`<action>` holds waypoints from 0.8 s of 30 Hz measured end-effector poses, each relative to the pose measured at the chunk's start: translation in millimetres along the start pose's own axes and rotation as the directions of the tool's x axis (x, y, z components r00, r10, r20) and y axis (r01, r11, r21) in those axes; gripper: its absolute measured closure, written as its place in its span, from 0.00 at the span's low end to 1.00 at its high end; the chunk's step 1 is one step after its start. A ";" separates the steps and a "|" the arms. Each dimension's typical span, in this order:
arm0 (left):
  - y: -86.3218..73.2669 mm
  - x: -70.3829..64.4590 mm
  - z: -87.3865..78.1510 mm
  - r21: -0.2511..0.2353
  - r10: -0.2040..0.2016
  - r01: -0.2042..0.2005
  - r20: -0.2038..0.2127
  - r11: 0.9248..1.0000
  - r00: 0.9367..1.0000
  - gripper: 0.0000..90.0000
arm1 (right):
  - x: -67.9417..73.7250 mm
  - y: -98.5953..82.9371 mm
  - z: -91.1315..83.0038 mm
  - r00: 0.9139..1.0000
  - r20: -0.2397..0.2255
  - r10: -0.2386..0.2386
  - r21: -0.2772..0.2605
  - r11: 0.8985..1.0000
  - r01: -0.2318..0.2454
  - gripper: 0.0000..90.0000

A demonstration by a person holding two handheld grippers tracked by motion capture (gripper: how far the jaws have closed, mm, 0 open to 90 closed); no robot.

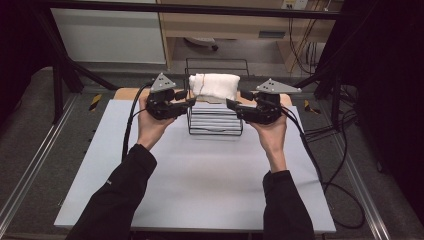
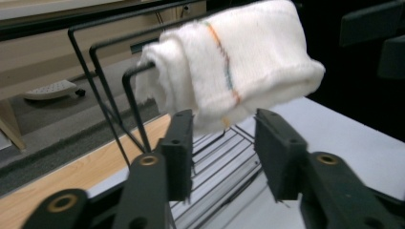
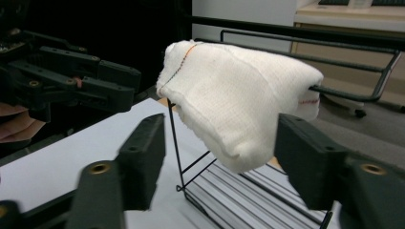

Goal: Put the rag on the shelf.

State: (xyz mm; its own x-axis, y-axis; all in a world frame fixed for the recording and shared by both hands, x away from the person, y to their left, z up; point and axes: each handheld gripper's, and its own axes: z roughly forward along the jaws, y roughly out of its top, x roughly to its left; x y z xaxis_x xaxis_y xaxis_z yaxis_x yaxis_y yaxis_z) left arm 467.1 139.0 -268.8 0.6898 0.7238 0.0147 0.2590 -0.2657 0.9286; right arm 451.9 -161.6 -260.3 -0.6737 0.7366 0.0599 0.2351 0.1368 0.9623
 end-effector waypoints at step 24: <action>-89.8 17.5 -53.2 0.099 -0.029 0.034 -0.054 0.995 0.998 0.08 | 0.1 -51.6 -24.5 0.998 -0.061 0.023 0.102 0.995 -0.017 0.01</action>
State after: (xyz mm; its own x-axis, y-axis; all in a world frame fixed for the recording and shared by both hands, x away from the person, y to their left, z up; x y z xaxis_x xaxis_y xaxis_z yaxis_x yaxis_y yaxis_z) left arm 419.9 209.4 -332.3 0.6444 0.7646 0.0082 0.3478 -0.3026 0.8874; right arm 422.5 -184.8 -303.4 -0.7094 0.6979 0.0979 0.3164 0.1913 0.9291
